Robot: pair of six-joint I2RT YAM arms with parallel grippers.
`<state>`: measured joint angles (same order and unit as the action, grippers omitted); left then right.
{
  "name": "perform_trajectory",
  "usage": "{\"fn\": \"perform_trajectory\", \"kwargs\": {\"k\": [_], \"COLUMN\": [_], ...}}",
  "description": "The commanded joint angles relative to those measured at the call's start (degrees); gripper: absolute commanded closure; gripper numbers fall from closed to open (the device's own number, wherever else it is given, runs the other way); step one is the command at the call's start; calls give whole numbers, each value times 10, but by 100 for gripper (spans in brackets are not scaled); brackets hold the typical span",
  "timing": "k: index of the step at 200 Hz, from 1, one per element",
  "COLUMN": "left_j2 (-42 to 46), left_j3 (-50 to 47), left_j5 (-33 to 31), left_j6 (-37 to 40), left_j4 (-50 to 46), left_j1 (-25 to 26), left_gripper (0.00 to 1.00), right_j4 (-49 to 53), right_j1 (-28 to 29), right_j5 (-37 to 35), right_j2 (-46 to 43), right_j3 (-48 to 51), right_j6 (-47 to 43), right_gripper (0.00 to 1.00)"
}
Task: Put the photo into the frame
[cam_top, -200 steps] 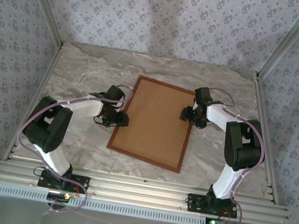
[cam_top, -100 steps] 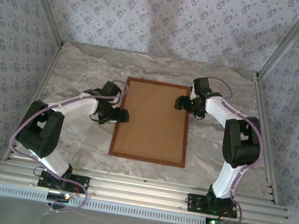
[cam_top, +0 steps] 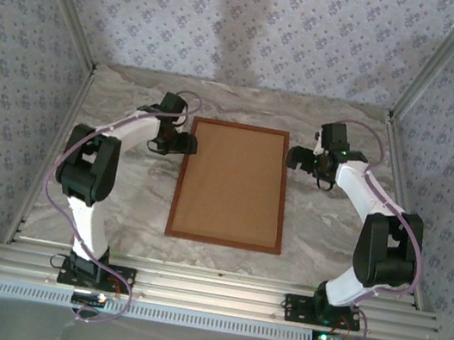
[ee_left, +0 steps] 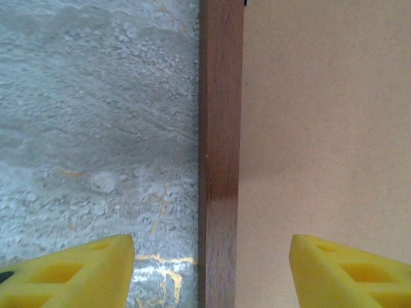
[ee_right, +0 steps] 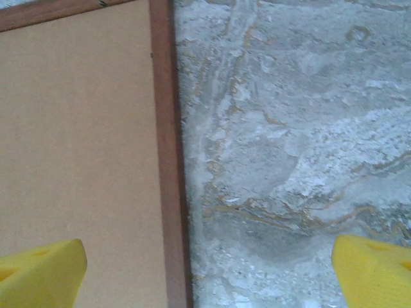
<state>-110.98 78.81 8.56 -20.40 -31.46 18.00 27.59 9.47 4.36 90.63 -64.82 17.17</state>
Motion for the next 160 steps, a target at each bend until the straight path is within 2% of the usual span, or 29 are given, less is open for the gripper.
{"fn": "perform_trajectory", "kwargs": {"k": [1, 28, 57, 106, 126, 160], "left_j2": [-20, -41, -59, -76, -78, -78], "left_j3": [33, 44, 48, 48, 47, 48], "left_j5": [14, 22, 28, 24, 21, 14], "left_j6": [36, 44, 48, 50, 53, 59], "left_j4": [-37, -44, -54, -60, -64, -66], "left_j1": [1, 1, 1, 1, 1, 5], "left_gripper": [39, 46, 60, 67, 74, 87], "right_j4": [22, 22, 21, 26, 13, 23], "right_j1": [-9, -14, -14, -14, -14, -13], "right_j5": [-8, 2, 4, 1, -5, 21], "right_j2": [-16, -13, -18, -8, 5, 64], "right_j3": [6, 6, 8, -14, -20, -71], "right_j6": [-13, -15, -15, -19, -22, -27], "right_gripper": [1, 4, 5, 8, 8, 22]}}
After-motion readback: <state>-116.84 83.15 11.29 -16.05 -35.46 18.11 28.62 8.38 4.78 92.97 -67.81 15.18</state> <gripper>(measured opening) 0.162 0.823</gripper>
